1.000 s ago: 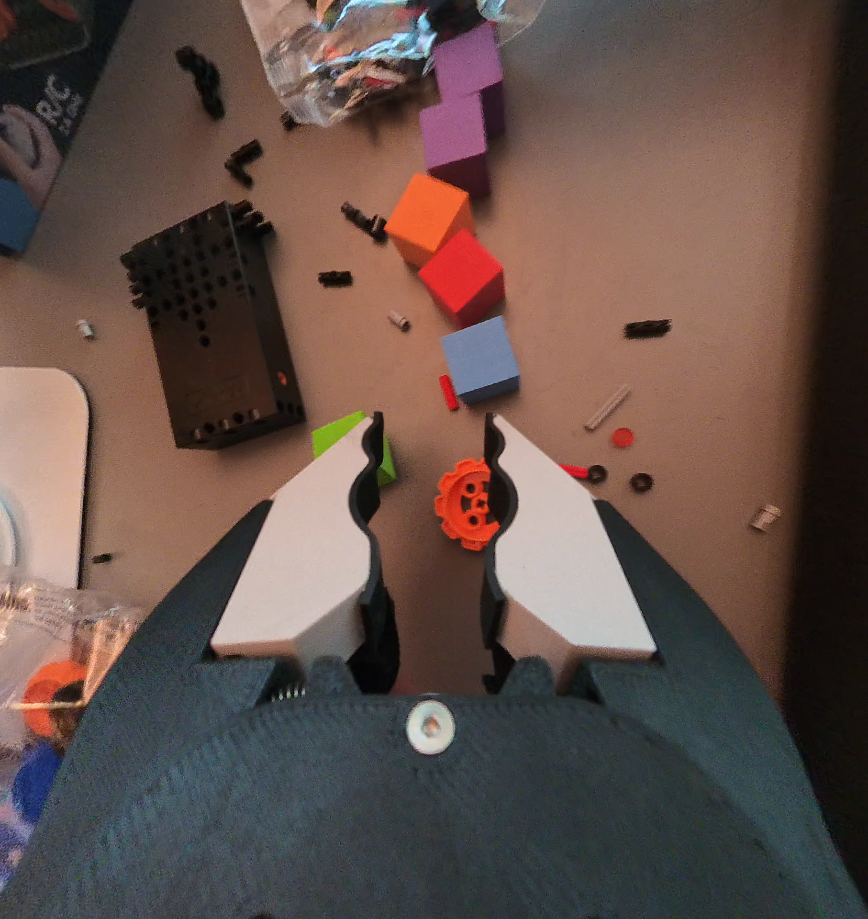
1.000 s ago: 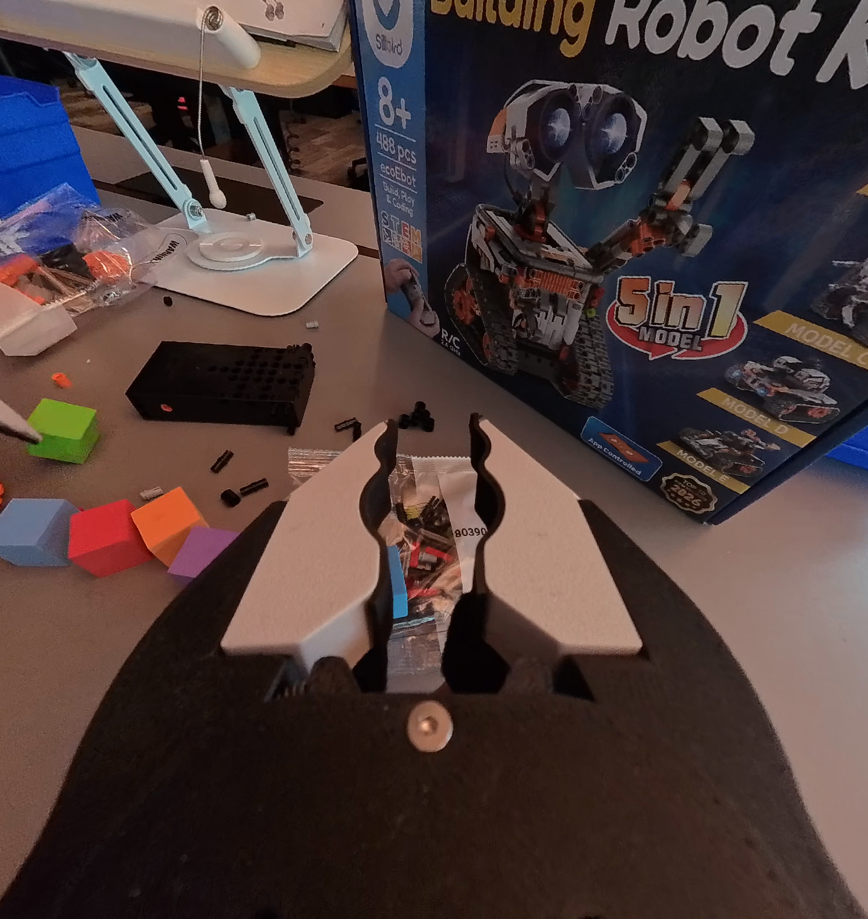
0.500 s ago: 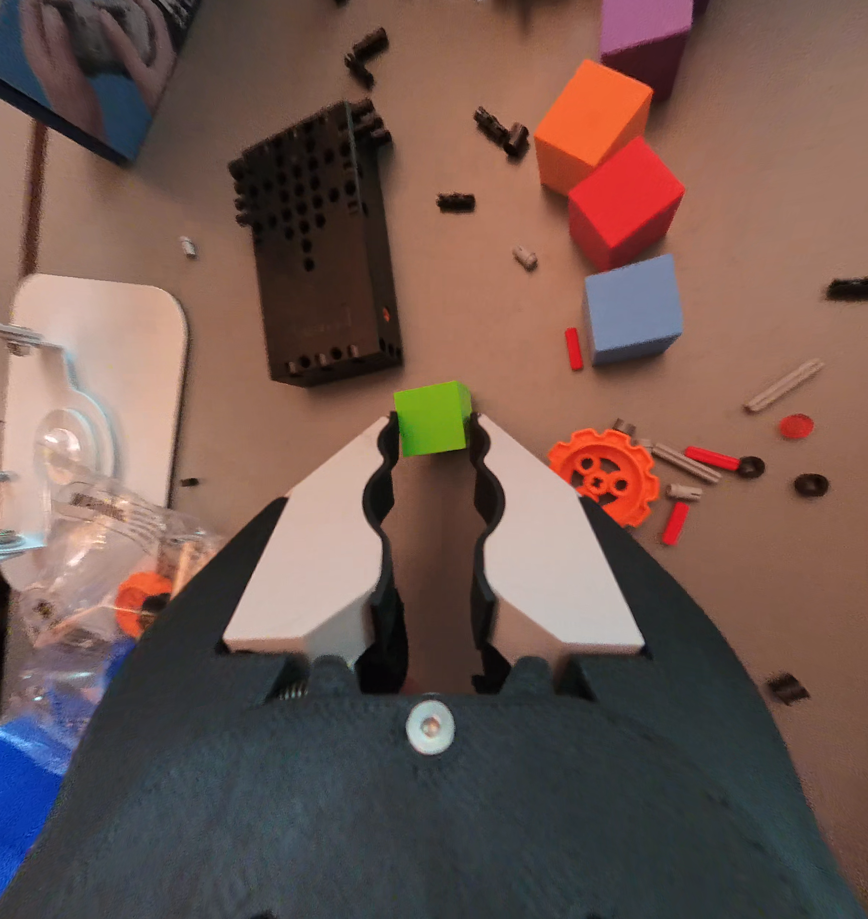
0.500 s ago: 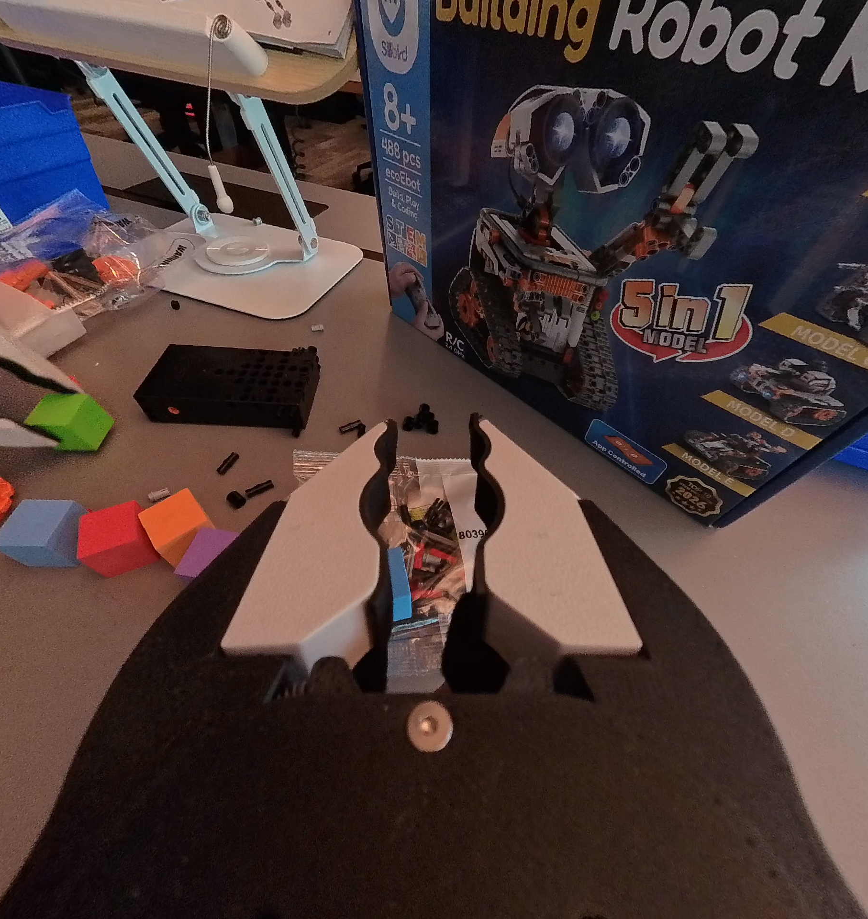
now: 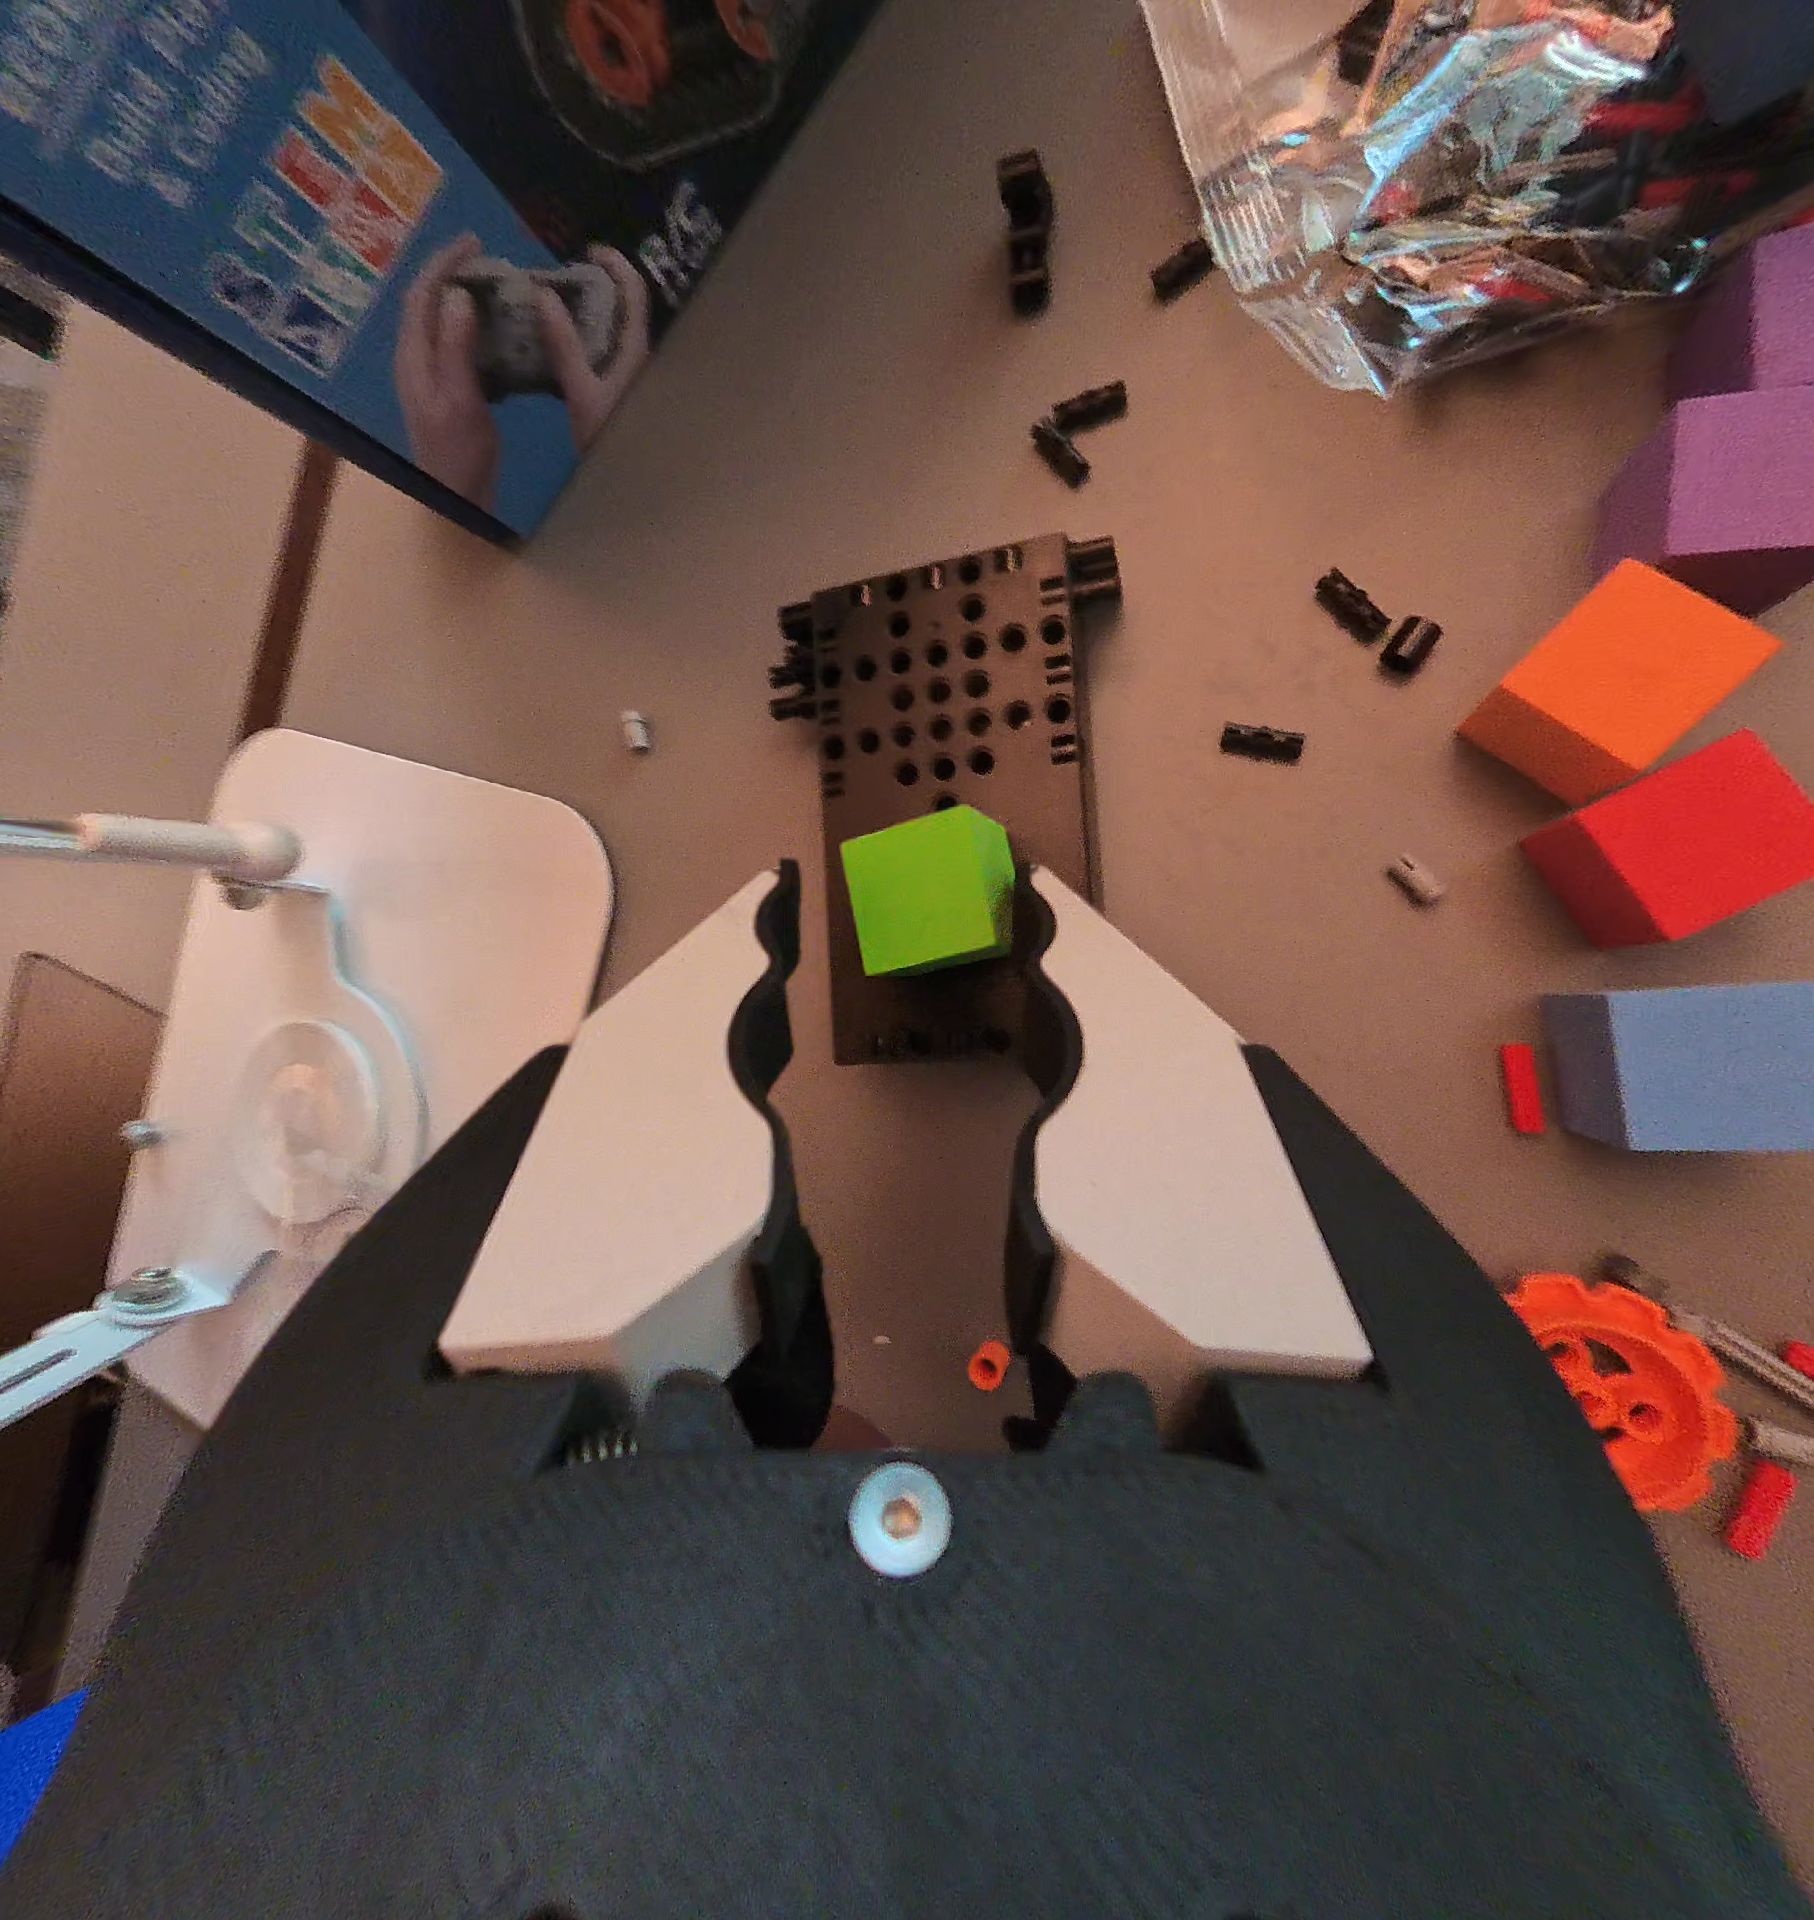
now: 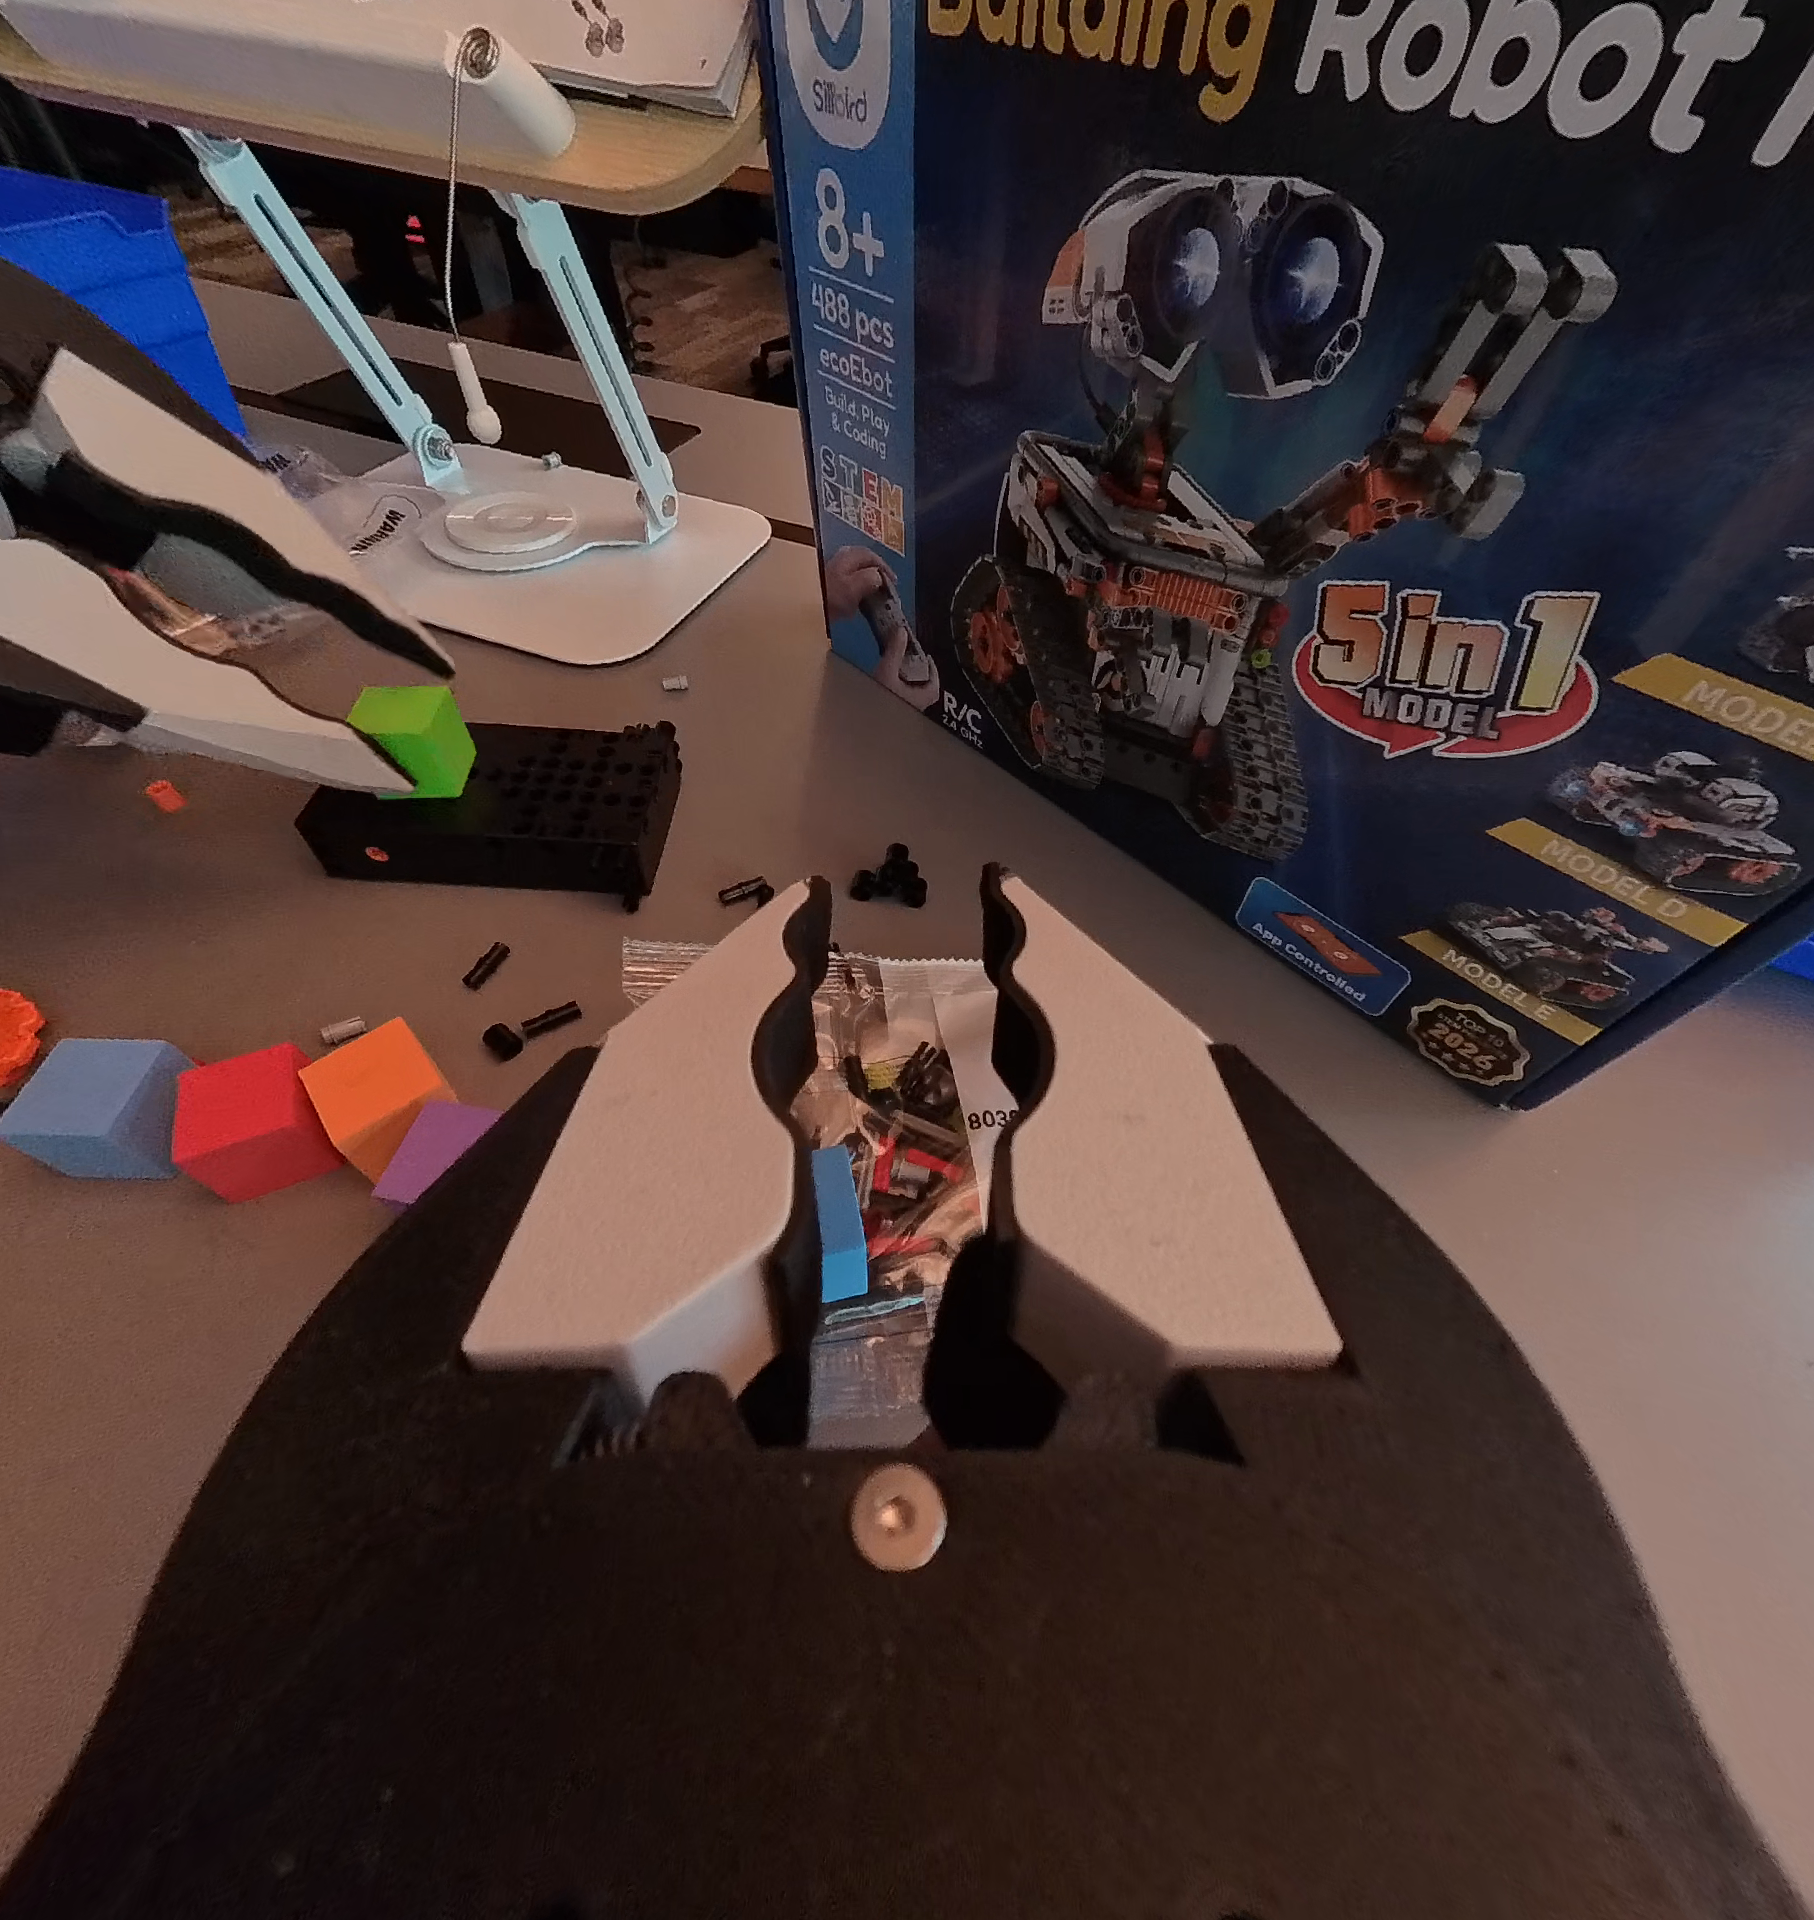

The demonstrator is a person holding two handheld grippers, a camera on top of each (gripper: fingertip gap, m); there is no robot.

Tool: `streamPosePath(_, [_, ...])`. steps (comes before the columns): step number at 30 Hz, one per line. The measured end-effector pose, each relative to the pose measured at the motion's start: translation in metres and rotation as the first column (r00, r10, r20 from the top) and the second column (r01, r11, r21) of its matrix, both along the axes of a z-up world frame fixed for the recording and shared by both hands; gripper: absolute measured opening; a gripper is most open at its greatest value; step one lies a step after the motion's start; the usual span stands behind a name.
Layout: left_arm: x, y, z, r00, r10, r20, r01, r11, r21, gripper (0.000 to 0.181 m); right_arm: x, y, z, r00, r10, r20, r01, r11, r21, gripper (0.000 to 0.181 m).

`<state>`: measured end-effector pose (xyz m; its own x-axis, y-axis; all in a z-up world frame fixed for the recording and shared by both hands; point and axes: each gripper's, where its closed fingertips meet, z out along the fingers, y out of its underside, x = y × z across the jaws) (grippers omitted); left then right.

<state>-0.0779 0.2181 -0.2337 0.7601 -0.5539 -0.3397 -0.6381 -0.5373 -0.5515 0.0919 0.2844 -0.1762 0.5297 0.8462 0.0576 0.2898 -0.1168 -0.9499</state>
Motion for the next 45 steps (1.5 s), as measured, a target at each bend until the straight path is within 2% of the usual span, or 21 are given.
streamPosePath(3, [0.01, -0.013, 0.014, 0.999, -0.036, 0.003, 0.036, 0.998, 0.052, 0.045, 0.0, -0.001, 0.001, 1.0, 0.004, -0.004, -0.004, 1.0, 0.002, 0.028])
streamPosePath(7, [0.049, -0.057, 0.018, 0.987, -0.148, 0.07, 0.149, 0.989, -0.022, 0.049, -0.002, -0.002, 0.002, 1.0, 0.012, -0.003, -0.012, 1.0, 0.001, 0.028])
streamPosePath(10, [0.072, -0.083, 0.009, 0.978, -0.188, 0.086, 0.195, 0.978, -0.072, 0.055, -0.002, -0.003, 0.002, 1.0, 0.015, -0.002, -0.015, 1.0, 0.005, 0.028])
streamPosePath(13, [0.076, -0.092, -0.007, 0.982, -0.181, 0.05, 0.185, 0.976, -0.111, 0.054, -0.002, -0.003, 0.002, 1.0, 0.015, -0.003, -0.015, 1.0, 0.004, 0.028])
streamPosePath(17, [0.079, -0.097, -0.025, 0.982, -0.18, 0.063, 0.188, 0.969, -0.162, 0.042, -0.002, -0.003, 0.001, 1.0, 0.015, -0.004, -0.015, 1.0, 0.0, 0.028])
streamPosePath(19, [0.08, -0.095, -0.026, 0.981, -0.185, 0.054, 0.192, 0.968, -0.159, 0.027, -0.002, -0.003, 0.001, 1.0, 0.015, -0.005, -0.015, 1.0, -0.001, 0.028])
streamPosePath(22, [0.081, -0.091, -0.019, 0.98, -0.187, 0.068, 0.195, 0.97, -0.145, 0.027, -0.001, -0.002, 0.002, 1.0, 0.013, -0.01, -0.013, 1.0, -0.001, 0.028])
streamPosePath(27, [0.053, -0.054, 0.03, 0.992, -0.105, 0.072, 0.106, 0.994, -0.005, 0.027, -0.001, -0.003, 0.003, 1.0, 0.015, -0.016, -0.015, 1.0, -0.002, 0.028])
streamPosePath(29, [0.03, -0.037, 0.038, 0.996, -0.052, 0.07, 0.052, 0.999, 0.004, 0.027, -0.001, -0.003, 0.003, 1.0, 0.015, -0.017, -0.015, 1.0, -0.004, 0.028])
streamPosePath(34, [-0.007, -0.012, 0.031, 0.997, 0.032, 0.077, -0.029, 0.999, -0.041, 0.027, -0.001, -0.003, 0.003, 1.0, 0.015, -0.02, -0.015, 1.0, -0.007, 0.028])
streamPosePath(40, [-0.004, -0.003, 0.024, 0.988, 0.042, 0.145, -0.039, 0.999, -0.028, 0.027, -0.002, -0.003, 0.003, 1.0, 0.02, -0.017, -0.021, 1.0, -0.007, 0.028])
streamPosePath(45, [-0.003, -0.002, 0.026, 0.99, 0.03, 0.141, -0.028, 0.999, -0.015, 0.027, -0.002, -0.004, 0.003, 1.0, 0.022, -0.017, -0.022, 1.0, -0.008, 0.028])
